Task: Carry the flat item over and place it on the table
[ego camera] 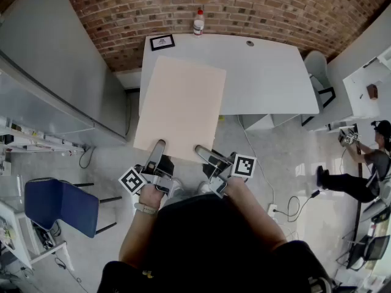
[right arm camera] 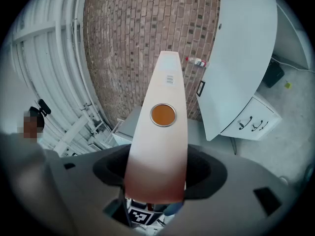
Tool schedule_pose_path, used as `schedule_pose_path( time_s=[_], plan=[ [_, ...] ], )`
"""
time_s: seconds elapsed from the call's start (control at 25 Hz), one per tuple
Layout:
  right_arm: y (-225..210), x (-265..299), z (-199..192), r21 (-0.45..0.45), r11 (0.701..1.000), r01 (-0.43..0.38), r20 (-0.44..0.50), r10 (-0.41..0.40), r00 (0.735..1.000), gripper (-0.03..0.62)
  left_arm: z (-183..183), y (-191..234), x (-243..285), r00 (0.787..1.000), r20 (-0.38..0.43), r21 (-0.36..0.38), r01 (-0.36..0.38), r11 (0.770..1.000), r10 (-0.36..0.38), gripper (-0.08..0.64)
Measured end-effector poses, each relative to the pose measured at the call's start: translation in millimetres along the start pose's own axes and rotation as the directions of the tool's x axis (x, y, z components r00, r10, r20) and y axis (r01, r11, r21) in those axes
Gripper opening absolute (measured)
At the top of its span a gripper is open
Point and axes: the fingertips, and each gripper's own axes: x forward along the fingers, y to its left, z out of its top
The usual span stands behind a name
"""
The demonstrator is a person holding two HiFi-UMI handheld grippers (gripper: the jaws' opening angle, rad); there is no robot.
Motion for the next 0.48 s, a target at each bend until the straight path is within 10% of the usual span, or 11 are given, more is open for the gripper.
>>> schedule_pose_path(
  time_s=[0.48],
  plan=[
    [-7,56,-1,-0.002,1.0,0.028,0.032,-0.027,0.999,0.321,55,16,3,0.999,-0.043,-0.038,0.003,0.999,-0.005,0.305]
  ],
)
